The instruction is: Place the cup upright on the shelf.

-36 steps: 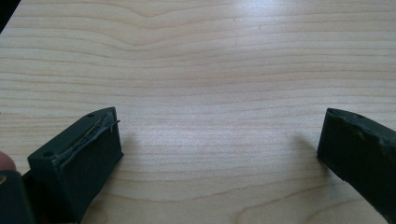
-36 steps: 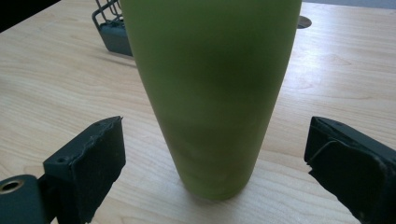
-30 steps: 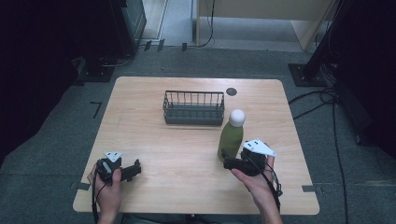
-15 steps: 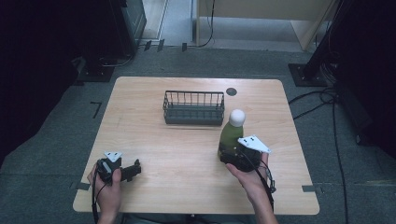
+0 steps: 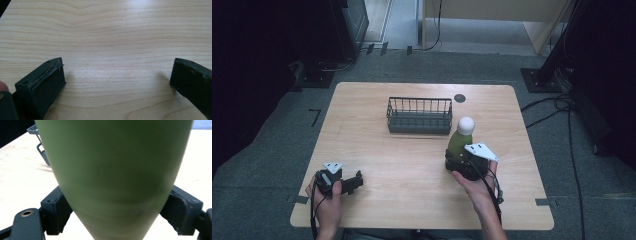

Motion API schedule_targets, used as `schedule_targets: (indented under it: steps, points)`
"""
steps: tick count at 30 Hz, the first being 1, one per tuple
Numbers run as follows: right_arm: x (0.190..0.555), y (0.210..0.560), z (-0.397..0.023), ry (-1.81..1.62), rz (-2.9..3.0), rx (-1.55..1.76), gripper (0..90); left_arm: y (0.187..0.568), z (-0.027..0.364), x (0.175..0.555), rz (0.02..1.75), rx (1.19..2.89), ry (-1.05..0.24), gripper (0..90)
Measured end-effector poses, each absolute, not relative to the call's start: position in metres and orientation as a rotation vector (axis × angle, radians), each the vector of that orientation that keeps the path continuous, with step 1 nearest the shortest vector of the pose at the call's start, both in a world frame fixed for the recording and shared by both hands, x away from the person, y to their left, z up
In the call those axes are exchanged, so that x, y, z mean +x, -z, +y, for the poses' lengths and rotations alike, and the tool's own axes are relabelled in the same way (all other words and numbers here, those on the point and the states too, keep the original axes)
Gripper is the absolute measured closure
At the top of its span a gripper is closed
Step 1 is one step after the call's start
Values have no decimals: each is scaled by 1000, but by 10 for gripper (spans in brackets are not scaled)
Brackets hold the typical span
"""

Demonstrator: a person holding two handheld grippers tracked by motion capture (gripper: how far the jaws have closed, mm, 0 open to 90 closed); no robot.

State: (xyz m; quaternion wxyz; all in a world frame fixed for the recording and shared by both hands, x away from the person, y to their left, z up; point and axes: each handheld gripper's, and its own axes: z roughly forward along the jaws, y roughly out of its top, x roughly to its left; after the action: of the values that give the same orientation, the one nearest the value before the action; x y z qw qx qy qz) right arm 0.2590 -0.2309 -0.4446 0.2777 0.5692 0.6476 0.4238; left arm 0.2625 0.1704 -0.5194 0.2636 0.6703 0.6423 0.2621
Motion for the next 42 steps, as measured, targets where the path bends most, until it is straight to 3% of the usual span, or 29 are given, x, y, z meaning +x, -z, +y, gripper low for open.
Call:
schedule_targets:
  steps: [22, 42]
  points:
    - [262, 439, -226, -1121, 1714, 1482, 207, 519, 170, 263, 1737, 1811, -709, 0]
    - [280, 403, -207, -1159, 1724, 1385, 208, 519, 170, 263, 1737, 1811, -709, 0]
